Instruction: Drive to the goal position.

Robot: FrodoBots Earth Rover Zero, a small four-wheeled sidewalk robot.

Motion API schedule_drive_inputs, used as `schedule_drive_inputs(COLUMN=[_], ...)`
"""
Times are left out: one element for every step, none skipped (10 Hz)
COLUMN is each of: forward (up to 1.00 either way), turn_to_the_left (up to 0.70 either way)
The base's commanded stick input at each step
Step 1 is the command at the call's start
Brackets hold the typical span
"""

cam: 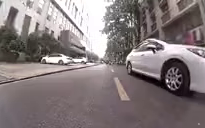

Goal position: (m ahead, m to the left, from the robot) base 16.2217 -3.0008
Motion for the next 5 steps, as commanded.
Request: schedule_drive_inputs(forward=[0.70,0.70,0.70,0.70,0.70], turn_to_the_left=[0.09,0.02,0.00,0.00,0.00])
